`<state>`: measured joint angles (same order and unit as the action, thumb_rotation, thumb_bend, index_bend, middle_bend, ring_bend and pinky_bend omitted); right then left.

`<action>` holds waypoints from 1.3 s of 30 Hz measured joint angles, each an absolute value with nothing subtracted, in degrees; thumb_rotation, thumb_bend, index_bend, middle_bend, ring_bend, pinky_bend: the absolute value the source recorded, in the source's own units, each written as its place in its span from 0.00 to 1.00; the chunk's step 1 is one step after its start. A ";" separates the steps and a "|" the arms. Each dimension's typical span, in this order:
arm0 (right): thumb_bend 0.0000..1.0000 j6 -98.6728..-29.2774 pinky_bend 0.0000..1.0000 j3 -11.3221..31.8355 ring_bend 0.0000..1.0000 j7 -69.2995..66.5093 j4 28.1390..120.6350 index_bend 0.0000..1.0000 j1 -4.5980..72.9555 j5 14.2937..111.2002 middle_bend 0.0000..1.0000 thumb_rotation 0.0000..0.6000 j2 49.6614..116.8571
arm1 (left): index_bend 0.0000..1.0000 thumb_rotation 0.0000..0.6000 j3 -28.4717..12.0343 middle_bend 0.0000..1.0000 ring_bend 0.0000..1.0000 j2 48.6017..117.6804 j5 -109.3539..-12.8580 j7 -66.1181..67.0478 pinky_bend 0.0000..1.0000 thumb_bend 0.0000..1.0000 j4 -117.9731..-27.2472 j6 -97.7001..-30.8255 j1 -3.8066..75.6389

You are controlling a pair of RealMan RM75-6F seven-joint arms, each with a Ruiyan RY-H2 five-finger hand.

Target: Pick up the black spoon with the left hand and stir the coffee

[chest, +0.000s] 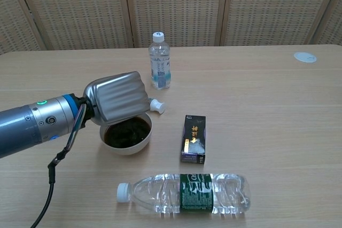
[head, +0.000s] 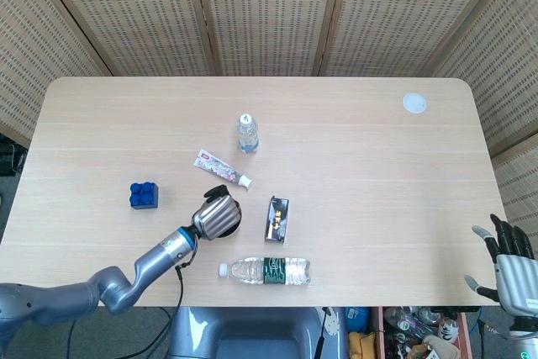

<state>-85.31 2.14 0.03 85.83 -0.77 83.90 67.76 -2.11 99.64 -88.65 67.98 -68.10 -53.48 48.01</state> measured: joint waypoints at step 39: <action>0.19 -85.48 0.00 1.97 0.00 -0.49 85.47 0.22 -1.08 84.08 0.09 1.00 67.85 | 0.64 1.00 -2.39 0.78 0.75 100.61 -85.74 70.71 0.73 0.39 -69.20 -53.45 48.15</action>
<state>-85.48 1.97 -0.49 85.47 -1.08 84.08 67.85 -2.39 100.61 -85.74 70.71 -69.20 -53.45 48.15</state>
